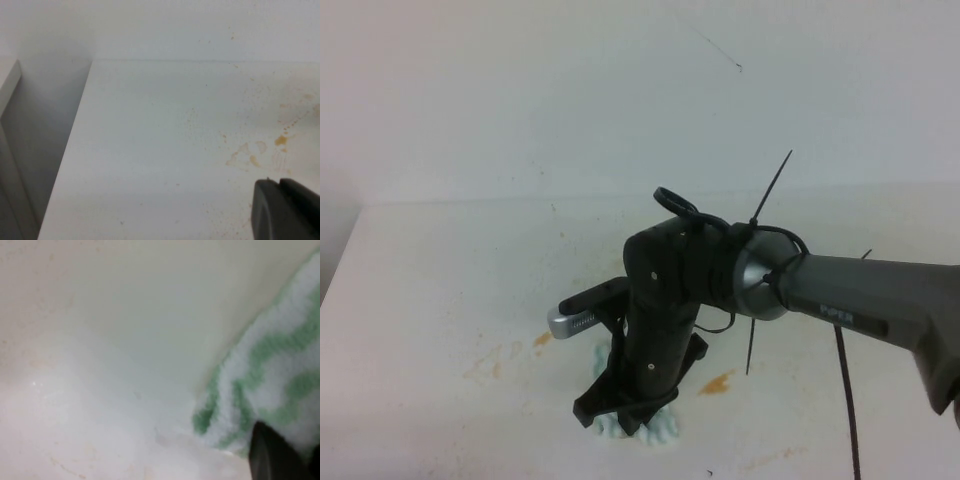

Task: Wipe the table

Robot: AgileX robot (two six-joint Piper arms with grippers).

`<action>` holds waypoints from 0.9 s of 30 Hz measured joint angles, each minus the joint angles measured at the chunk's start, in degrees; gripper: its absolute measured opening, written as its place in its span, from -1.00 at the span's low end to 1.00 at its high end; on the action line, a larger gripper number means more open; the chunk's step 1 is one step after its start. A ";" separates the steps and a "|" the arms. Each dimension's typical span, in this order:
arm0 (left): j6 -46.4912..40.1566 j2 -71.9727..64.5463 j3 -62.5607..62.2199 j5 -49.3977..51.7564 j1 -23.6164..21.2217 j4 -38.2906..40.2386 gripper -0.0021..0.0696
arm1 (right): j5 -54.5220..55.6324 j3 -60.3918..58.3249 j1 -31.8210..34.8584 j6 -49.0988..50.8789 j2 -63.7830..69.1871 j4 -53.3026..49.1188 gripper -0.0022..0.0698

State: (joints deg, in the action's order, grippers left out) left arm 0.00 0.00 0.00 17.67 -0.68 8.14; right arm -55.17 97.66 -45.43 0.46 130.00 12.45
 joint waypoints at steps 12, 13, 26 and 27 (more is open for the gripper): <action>0.00 0.00 0.00 0.00 0.00 0.00 -0.95 | 10.14 -24.99 9.13 2.92 -13.56 0.94 -0.86; 0.00 0.00 0.00 0.00 0.00 0.00 -0.95 | 9.93 -25.51 11.07 2.92 -14.04 0.40 -0.86; 0.00 0.00 0.00 0.00 0.00 0.00 -0.95 | 0.14 -15.77 21.91 2.26 -10.62 -11.67 -0.86; 0.00 0.00 0.00 0.00 0.00 0.00 -0.95 | -0.23 -14.83 21.13 2.09 -9.98 -11.67 -0.86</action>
State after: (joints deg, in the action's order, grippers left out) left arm 0.00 0.00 0.00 17.67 -0.68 8.14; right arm -55.40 82.83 -24.30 2.55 120.02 0.78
